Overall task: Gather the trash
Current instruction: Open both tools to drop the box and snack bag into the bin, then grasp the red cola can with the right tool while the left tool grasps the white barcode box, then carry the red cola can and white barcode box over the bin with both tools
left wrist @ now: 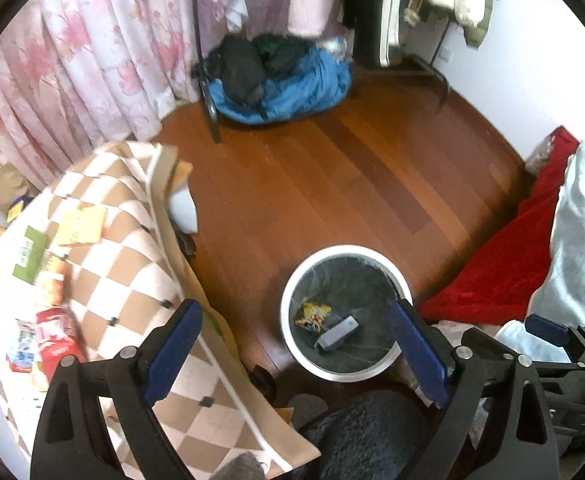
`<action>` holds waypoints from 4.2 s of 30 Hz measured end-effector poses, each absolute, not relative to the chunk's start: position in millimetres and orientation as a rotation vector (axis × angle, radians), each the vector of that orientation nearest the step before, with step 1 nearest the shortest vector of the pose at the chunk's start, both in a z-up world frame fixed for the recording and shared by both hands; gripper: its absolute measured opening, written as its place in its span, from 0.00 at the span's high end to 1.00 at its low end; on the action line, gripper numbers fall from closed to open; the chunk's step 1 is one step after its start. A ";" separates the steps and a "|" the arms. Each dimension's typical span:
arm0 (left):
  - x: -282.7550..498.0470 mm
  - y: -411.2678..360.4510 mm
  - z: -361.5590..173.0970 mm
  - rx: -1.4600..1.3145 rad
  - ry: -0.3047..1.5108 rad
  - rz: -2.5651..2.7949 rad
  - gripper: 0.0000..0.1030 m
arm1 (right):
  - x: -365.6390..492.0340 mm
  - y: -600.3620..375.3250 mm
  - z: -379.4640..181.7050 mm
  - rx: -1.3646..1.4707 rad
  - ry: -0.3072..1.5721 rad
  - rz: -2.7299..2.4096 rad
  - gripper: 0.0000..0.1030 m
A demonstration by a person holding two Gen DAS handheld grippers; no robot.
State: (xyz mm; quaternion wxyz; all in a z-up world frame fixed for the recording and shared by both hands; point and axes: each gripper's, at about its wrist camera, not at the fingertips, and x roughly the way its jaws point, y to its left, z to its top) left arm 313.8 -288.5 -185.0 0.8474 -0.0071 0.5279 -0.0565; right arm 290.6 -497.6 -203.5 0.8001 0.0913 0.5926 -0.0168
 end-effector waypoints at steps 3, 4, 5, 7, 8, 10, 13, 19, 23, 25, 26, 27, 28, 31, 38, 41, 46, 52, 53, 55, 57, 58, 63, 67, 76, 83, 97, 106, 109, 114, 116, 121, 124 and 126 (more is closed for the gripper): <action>298.6 -264.3 -158.4 -0.028 1.059 -0.110 0.07 | 281.5 -472.4 -177.6 0.197 1.221 0.029 0.00; 292.2 -252.8 -151.1 -0.029 1.046 -0.100 0.07 | 279.3 -461.5 -171.7 0.199 1.214 0.053 0.00; 284.0 -238.2 -145.0 -0.025 1.035 -0.090 0.07 | 276.4 -448.3 -167.4 0.202 1.209 0.086 0.00; 264.5 -205.4 -141.0 -0.016 1.035 -0.052 0.07 | 270.3 -415.7 -166.5 0.194 1.214 0.168 0.00; 256.1 -192.0 -142.5 -0.012 1.041 -0.035 0.07 | 267.2 -392.9 -171.0 0.180 1.226 0.217 0.00; 237.3 -161.3 -151.5 0.002 1.073 0.009 0.07 | 261.2 -363.9 -184.1 0.159 1.256 0.275 0.00; 207.1 -117.3 -181.2 0.037 1.146 0.085 0.07 | 249.9 -312.7 -217.6 0.147 1.328 0.365 0.14; 174.1 -65.6 -259.6 0.021 1.327 0.095 0.08 | 227.1 -248.6 -288.3 0.073 1.466 0.408 0.33; 173.1 -63.5 -296.8 0.016 1.394 -0.027 0.08 | 220.7 -237.8 -310.8 0.041 1.516 0.383 0.33; 177.1 -69.8 -309.1 0.035 1.410 -0.071 0.08 | 217.8 -239.7 -315.7 0.030 1.527 0.365 0.33; 180.5 -73.2 -315.2 0.048 1.419 -0.080 0.08 | 217.5 -241.7 -317.2 0.027 1.531 0.358 0.33; 183.6 -76.1 -321.9 0.068 1.427 -0.089 0.08 | 215.7 -244.1 -318.3 0.023 1.536 0.345 0.33; 187.1 -78.6 -327.7 0.082 1.434 -0.100 0.08 | 218.8 -243.9 -317.3 0.020 1.540 0.338 0.33; 194.4 -77.6 -339.6 0.060 1.441 -0.094 0.42 | 219.6 -245.7 -315.2 0.014 1.545 0.318 0.33; 157.3 -28.6 -327.1 -0.209 1.402 0.104 0.47 | 236.1 -223.7 -290.4 0.071 1.522 0.368 0.33; 127.5 13.9 -321.8 -0.315 1.349 0.295 0.47 | 248.4 -198.7 -282.8 0.118 1.508 0.414 0.21; 108.0 78.0 -327.8 -0.506 1.275 0.489 0.47 | 281.7 -131.0 -275.2 0.126 1.481 0.474 0.09; 117.0 104.6 -330.7 -0.602 1.243 0.527 0.47 | 307.8 -56.0 -291.8 -0.048 1.501 0.459 0.09; 119.5 106.2 -330.0 -0.596 1.251 0.525 0.46 | 309.2 -48.4 -297.5 -0.067 1.515 0.461 0.09; 124.5 108.8 -335.7 -0.566 1.279 0.515 0.46 | 311.0 -37.4 -308.0 -0.122 1.532 0.433 0.09; 137.2 102.7 -335.0 -0.524 1.289 0.511 0.46 | 312.4 -30.5 -317.6 -0.150 1.544 0.416 0.09; 141.2 100.6 -336.1 -0.502 1.295 0.509 0.46 | 312.5 -29.3 -319.8 -0.158 1.546 0.413 0.10; 149.0 87.3 -338.8 -0.478 1.285 0.501 0.49 | 308.4 -28.9 -320.7 -0.196 1.517 0.431 0.21; 148.7 83.7 -325.5 -0.461 1.259 0.510 0.50 | 293.5 -40.6 -314.4 -0.219 1.472 0.458 0.21; 131.4 68.3 -258.3 -0.368 1.127 0.535 0.50 | 248.4 -80.6 -278.1 -0.258 1.315 0.505 0.21; 139.0 30.3 -215.0 -0.351 1.025 0.468 0.50 | 226.0 -134.3 -233.5 -0.198 1.183 0.480 0.21; 210.1 -112.2 -156.2 -0.263 0.951 0.131 0.50 | 242.7 -303.6 -181.1 -0.056 1.059 0.278 0.21; 289.3 -211.9 -183.6 -0.226 1.027 -0.069 0.50 | 293.9 -417.3 -211.2 0.033 1.111 0.083 0.21; 316.8 -238.0 -207.3 -0.252 1.087 -0.130 0.50 | 311.5 -445.0 -233.2 0.062 1.155 0.041 0.21; 350.6 -273.0 -252.0 -0.312 1.205 -0.211 0.50 | 339.0 -486.4 -284.3 0.135 1.252 -0.015 0.21; 360.8 -284.3 -270.4 -0.320 1.242 -0.230 0.50 | 346.7 -497.1 -303.6 0.158 1.285 -0.032 0.21; 377.5 -308.2 -307.8 -0.333 1.341 -0.272 0.49 | 358.3 -518.2 -350.1 0.213 1.355 -0.059 0.21; 383.6 -317.6 -322.6 -0.347 1.383 -0.289 0.48 | 364.9 -522.5 -369.8 0.232 1.393 -0.069 0.21; 386.8 -320.9 -330.7 -0.357 1.411 -0.292 0.46 | 366.8 -526.7 -383.2 0.254 1.424 -0.070 0.21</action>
